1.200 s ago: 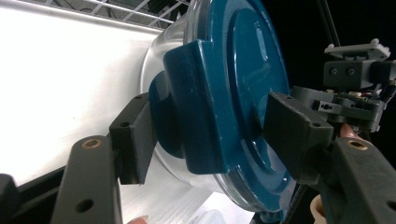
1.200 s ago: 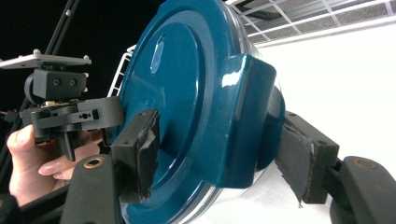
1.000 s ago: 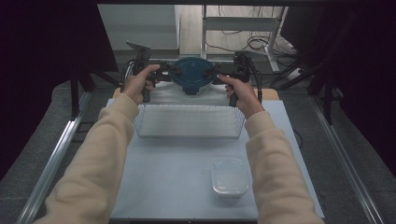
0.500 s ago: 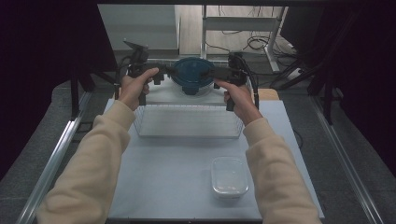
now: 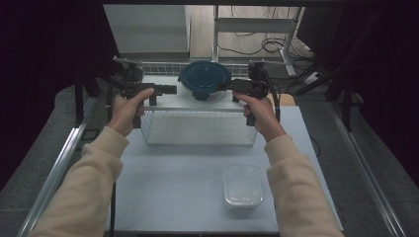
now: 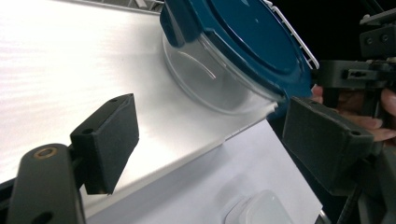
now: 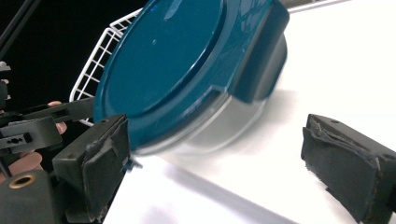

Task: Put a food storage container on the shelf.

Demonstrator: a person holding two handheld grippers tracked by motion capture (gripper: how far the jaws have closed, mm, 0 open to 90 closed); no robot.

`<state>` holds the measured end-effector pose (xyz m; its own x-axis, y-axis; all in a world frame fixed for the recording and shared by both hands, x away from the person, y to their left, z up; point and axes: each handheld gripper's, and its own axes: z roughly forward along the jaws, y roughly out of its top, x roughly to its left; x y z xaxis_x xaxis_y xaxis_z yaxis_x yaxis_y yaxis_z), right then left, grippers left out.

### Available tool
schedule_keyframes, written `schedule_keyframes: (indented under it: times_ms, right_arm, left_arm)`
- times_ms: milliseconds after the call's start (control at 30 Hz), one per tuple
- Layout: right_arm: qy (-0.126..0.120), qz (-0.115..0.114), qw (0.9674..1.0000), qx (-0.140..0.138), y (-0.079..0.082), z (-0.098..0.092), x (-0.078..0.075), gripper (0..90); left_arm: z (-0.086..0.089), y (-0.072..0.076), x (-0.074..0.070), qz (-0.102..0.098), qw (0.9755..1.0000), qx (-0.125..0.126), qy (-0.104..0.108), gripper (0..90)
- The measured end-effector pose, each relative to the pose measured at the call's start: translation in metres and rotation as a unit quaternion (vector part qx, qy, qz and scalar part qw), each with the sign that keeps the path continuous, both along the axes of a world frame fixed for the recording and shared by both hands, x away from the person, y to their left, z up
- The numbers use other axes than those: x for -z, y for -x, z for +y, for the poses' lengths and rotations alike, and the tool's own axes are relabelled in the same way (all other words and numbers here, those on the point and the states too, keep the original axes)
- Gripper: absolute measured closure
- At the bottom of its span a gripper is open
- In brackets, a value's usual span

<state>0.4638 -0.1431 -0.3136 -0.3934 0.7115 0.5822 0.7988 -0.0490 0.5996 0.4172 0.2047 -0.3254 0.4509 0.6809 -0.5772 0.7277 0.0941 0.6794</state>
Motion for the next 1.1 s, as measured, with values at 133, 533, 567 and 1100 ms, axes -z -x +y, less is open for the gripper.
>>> schedule_keyframes:
  times_ms: [133,533,567,1100]
  right_arm:
    - [-0.011,-0.019,0.9997,-0.01,0.015,-0.009,-0.005,8.6]
    - [0.033,-0.091,0.994,-0.051,0.085,-0.031,-0.004,12.3]
    - [0.034,-0.097,0.9932,-0.055,0.092,-0.034,-0.002,12.6]
    - [0.085,-0.179,0.9782,-0.063,0.173,-0.071,0.047,18.6]
  left_arm:
    - [0.0,0.016,0.0,-0.022,0.9996,0.008,-0.013,18.6]
    - [-0.004,0.091,0.014,-0.084,0.9946,0.033,-0.052,20.1]
    - [-0.004,0.095,0.015,-0.087,0.9942,0.034,-0.053,20.1]
    - [-0.005,0.144,0.083,-0.079,0.9918,0.018,-0.099,23.1]
